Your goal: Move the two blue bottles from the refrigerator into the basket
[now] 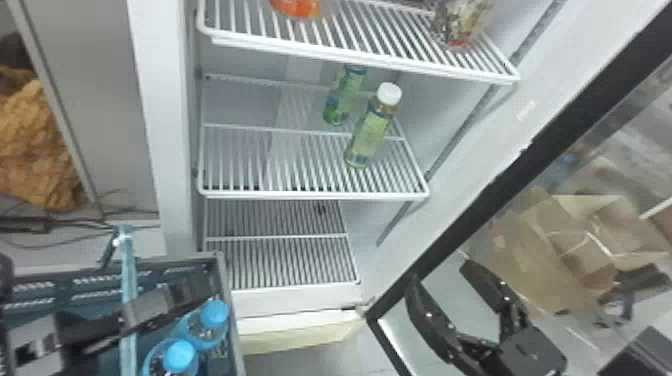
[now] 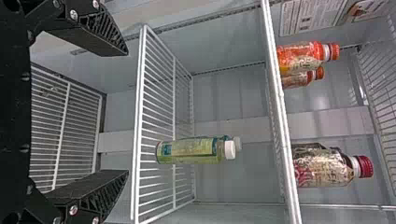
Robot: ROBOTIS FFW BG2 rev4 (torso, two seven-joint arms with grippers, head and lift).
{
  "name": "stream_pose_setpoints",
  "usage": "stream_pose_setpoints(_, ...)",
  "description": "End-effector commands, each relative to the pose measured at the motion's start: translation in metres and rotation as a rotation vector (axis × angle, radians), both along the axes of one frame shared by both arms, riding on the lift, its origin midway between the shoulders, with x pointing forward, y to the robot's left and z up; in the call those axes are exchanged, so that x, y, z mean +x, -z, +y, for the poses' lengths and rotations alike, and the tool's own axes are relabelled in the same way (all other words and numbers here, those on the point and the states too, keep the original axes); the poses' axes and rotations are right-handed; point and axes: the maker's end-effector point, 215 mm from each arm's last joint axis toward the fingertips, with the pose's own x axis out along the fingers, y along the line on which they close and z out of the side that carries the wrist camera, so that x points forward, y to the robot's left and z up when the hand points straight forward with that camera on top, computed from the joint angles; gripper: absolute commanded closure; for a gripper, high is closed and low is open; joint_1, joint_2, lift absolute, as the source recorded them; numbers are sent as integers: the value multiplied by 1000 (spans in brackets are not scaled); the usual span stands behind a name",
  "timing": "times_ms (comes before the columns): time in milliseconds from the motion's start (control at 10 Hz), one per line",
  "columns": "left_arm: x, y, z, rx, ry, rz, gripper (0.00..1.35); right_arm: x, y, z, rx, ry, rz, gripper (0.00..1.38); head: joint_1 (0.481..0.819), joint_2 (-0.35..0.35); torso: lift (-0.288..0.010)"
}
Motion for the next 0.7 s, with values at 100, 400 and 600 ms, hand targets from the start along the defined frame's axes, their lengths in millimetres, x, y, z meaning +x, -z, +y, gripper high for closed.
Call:
stream_pose_setpoints(100,0,-1,-1,-1,1,-1,1202,0,1,0,4,1,1,159,695,-350,-220)
stream_pose_setpoints(400,0,0,-1,-2,-2,2,1202,0,3,-1,13,2,3,159,695,-350,-220)
stream_pose_setpoints(600,1,-1,-1,-4,-2,-1,1202,1,3,0,13,0,3,159,695,-350,-220)
